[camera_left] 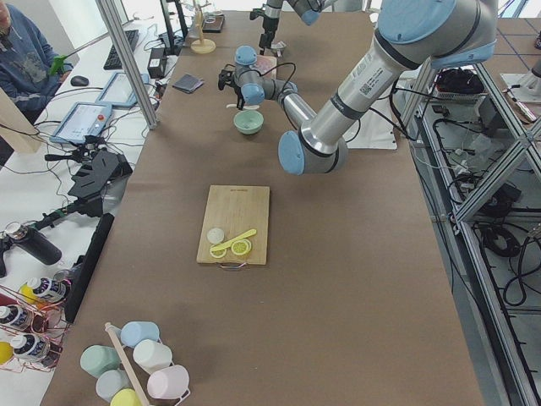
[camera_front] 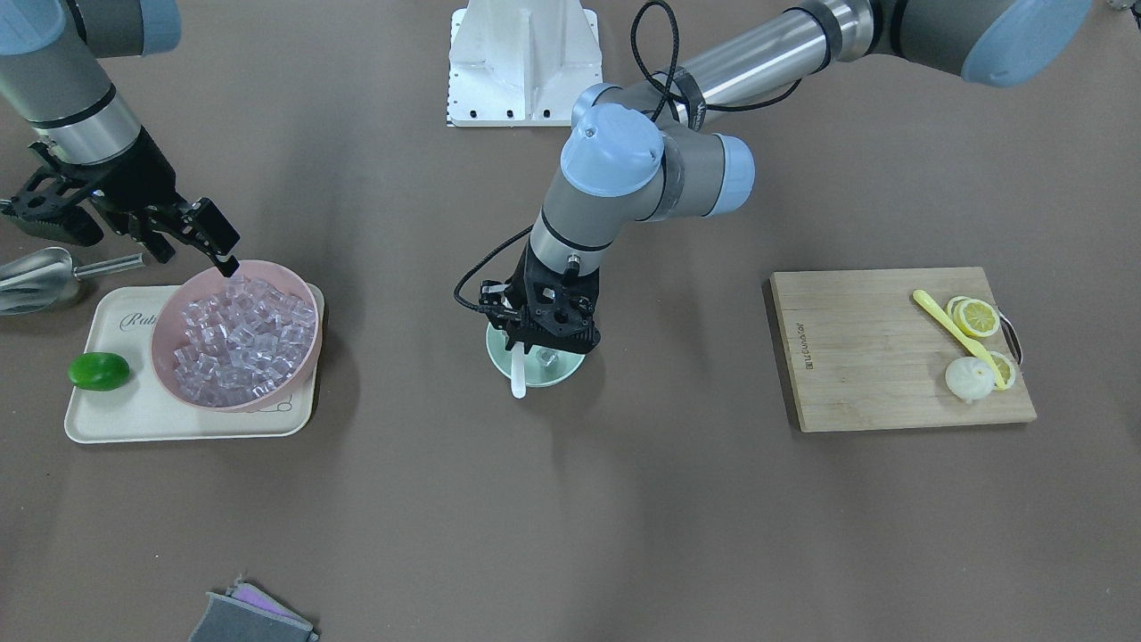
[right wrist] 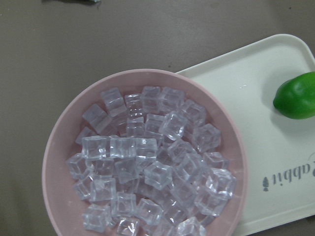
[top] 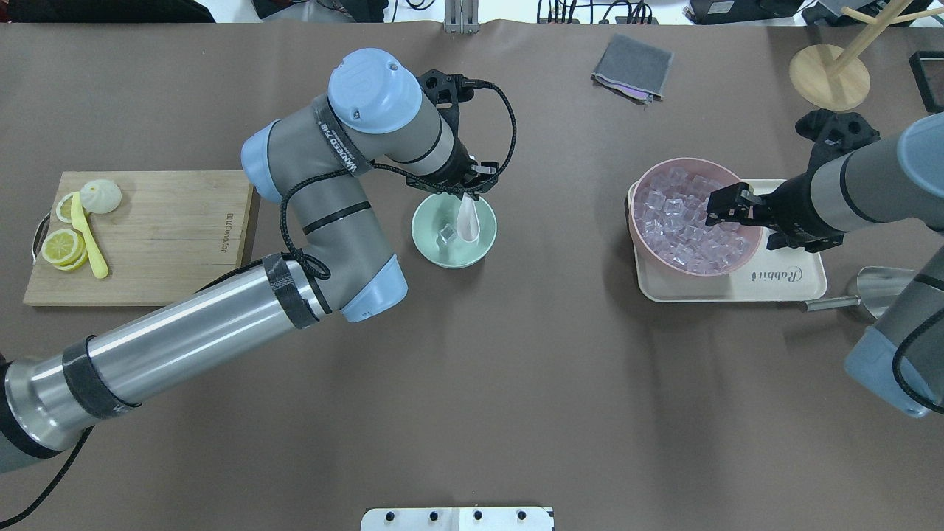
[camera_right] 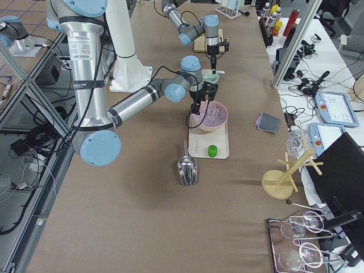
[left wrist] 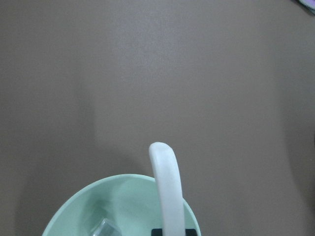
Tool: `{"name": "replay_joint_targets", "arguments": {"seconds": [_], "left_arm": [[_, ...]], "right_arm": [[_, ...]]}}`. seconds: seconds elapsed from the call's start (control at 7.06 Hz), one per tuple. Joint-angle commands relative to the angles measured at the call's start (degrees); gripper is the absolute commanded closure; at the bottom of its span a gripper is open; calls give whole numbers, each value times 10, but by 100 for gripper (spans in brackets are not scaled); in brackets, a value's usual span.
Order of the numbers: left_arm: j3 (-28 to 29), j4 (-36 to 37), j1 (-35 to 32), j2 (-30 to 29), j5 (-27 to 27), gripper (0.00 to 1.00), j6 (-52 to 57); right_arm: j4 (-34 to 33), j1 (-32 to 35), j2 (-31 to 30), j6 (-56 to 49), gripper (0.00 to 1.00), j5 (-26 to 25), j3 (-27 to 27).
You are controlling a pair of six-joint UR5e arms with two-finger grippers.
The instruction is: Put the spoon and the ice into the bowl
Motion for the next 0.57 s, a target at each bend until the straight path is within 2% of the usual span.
{"name": "replay_joint_targets", "arguments": {"seconds": [0.0,0.28,0.42], "left_arm": [[2,-7,3,17,1,1,13],[-44,-7,8,42,1,2,7],[-44,-5,3,42,0,2,9]], "right_arm": [[0,18,-31,-21,0,15,19],[0,57,-51,-80,0,56,18],[0,73,-56,-106,0,62,14]]}}
